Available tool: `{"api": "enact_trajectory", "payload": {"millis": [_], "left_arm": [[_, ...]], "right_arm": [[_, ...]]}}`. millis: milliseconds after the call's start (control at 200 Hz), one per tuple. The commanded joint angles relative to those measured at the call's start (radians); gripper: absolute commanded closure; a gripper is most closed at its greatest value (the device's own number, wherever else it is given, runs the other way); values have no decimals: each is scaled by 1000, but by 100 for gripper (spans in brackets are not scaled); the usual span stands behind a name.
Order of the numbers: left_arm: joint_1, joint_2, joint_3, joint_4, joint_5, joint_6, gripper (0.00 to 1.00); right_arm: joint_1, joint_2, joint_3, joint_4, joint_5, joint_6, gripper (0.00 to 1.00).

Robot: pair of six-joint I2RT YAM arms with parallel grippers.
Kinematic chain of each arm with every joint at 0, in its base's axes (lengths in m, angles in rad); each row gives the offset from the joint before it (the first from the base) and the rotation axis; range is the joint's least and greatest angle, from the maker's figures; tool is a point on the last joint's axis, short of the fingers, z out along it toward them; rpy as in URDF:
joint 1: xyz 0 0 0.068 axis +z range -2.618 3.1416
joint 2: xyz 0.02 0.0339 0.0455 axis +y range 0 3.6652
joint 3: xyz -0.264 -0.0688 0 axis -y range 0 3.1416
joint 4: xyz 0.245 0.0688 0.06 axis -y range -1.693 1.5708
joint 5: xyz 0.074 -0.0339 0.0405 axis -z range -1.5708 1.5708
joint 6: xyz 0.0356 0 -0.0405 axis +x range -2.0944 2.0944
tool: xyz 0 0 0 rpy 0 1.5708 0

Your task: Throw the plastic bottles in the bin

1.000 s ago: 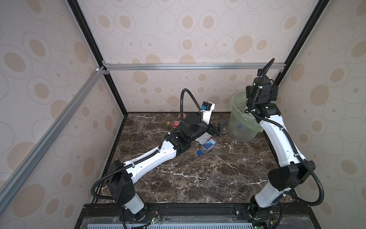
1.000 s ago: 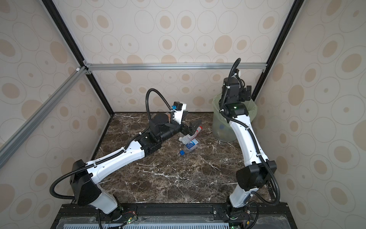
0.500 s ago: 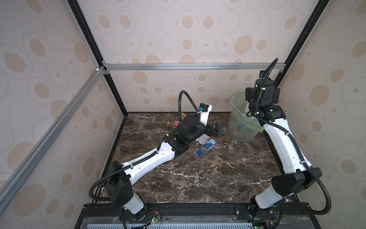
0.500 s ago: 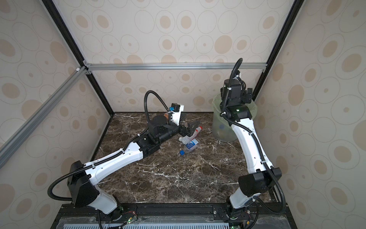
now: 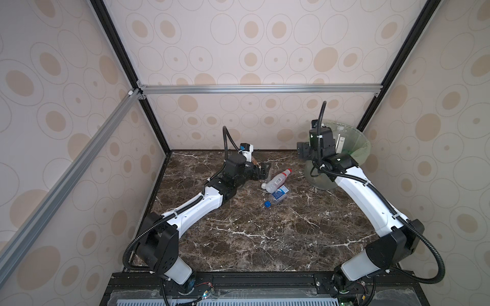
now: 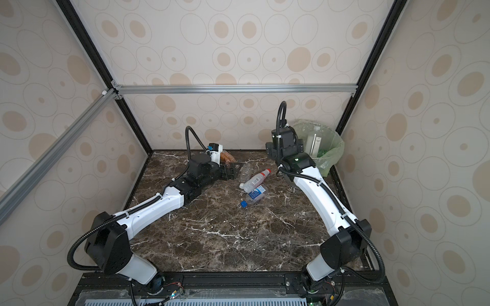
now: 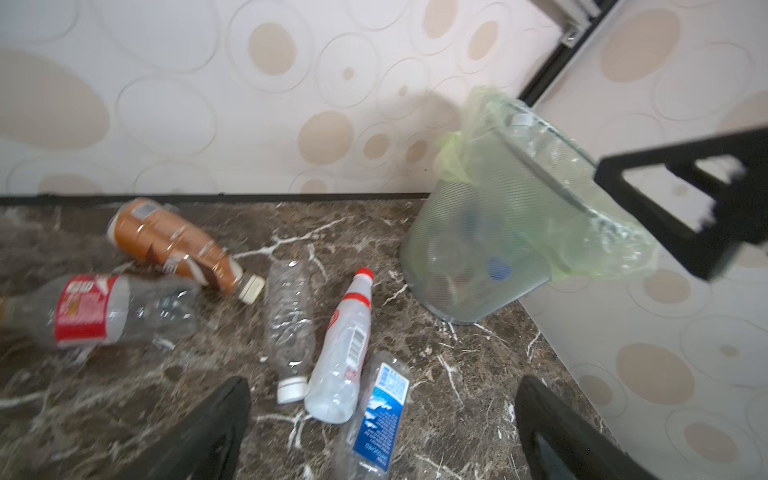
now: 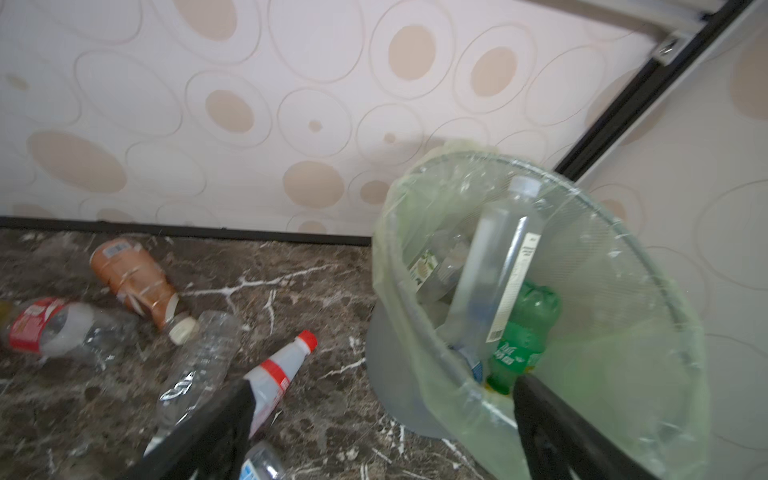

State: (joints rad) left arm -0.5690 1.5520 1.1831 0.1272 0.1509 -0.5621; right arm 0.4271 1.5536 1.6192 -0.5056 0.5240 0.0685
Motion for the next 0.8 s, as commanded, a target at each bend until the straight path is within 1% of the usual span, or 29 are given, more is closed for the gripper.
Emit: {"api": "enact_trajectory", "payload": {"millis": [0, 95, 160, 345, 455, 570, 795], "left_arm": [[83, -29, -49, -14, 76, -117, 1], [137, -10, -106, 21, 122, -168, 1], [157, 8, -127, 38, 141, -188, 1], [163, 61, -134, 46, 183, -208, 1], [162, 49, -171, 81, 199, -229, 1], [163, 21, -214, 91, 188, -232, 1], [163, -8, -246, 57, 185, -201, 1]], "right_arm": [[50, 17, -36, -6, -99, 41, 0], [66, 49, -59, -12, -139, 63, 0], [68, 71, -84, 5, -171, 95, 0], [68, 202, -64, 2, -222, 156, 0], [57, 306, -15, -20, -249, 188, 0], [34, 419, 63, -43, -311, 219, 0], [11, 579, 200, -113, -301, 218, 0]]}}
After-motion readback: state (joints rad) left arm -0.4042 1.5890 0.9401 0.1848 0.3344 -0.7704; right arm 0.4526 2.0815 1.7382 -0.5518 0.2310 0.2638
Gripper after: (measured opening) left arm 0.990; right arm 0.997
